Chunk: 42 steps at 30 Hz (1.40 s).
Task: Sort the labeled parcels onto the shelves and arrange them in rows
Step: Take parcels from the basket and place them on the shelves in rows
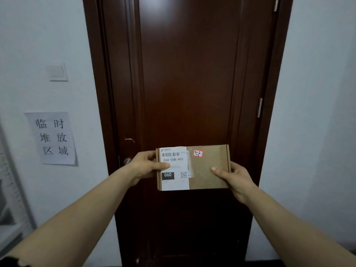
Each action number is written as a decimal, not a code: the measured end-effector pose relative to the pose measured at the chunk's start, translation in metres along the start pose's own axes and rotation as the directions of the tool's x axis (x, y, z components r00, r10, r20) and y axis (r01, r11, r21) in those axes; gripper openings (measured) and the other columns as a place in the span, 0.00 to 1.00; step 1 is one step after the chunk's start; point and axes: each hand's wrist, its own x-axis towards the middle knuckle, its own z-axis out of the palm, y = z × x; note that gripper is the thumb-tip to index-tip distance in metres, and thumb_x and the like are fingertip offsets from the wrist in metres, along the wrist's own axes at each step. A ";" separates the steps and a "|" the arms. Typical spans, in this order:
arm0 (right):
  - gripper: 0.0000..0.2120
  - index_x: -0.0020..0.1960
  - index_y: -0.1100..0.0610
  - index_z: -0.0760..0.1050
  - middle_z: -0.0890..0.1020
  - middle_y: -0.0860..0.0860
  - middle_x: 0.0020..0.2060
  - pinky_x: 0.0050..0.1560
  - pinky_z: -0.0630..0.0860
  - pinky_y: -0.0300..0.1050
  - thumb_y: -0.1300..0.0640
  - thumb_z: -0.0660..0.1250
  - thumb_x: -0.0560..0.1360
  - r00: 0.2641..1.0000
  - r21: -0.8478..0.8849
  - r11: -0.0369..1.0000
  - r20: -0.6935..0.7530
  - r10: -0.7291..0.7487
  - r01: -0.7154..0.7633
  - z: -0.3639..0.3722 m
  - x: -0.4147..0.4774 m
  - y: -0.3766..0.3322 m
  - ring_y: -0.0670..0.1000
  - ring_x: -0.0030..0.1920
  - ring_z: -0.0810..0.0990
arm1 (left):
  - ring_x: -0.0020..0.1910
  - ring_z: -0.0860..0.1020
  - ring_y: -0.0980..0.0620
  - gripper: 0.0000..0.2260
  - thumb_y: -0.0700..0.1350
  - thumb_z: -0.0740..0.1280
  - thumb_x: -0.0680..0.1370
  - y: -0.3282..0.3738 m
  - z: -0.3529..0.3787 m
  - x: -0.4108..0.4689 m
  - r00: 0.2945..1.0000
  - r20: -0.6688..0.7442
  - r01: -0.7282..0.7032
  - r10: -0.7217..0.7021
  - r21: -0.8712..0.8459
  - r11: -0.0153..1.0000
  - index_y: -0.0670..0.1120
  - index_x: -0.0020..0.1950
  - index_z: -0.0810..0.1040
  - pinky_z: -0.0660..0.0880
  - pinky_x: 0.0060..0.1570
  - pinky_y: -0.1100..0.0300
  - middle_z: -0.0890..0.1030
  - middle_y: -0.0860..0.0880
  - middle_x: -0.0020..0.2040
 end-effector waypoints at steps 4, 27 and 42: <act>0.17 0.56 0.57 0.75 0.83 0.53 0.47 0.36 0.78 0.40 0.63 0.74 0.69 0.999 -0.017 1.000 0.042 0.009 -0.008 0.031 0.002 0.006 0.50 0.45 0.83 | 0.48 0.83 0.53 0.15 0.35 0.73 0.71 -0.010 -0.029 -0.012 0.998 -0.061 0.009 -0.009 -0.009 1.000 0.45 0.56 0.79 0.80 0.43 0.59 0.84 0.47 0.50; 0.23 0.59 0.56 0.74 0.82 0.55 0.51 0.53 0.79 0.52 0.60 0.77 0.66 0.880 -0.045 0.993 0.460 0.120 -0.112 0.141 0.004 0.035 0.55 0.51 0.82 | 0.49 0.84 0.47 0.22 0.35 0.75 0.69 -0.030 -0.106 -0.129 0.883 -0.459 0.065 -0.099 -0.091 0.994 0.43 0.62 0.78 0.79 0.54 0.56 0.85 0.44 0.49; 0.26 0.61 0.58 0.73 0.83 0.55 0.51 0.57 0.78 0.55 0.61 0.77 0.66 0.803 -0.011 0.993 0.587 0.104 -0.121 0.174 -0.002 0.036 0.55 0.51 0.82 | 0.50 0.83 0.43 0.23 0.36 0.76 0.66 -0.027 -0.116 -0.172 0.828 -0.558 0.001 -0.058 -0.102 0.995 0.45 0.60 0.79 0.79 0.54 0.51 0.84 0.42 0.51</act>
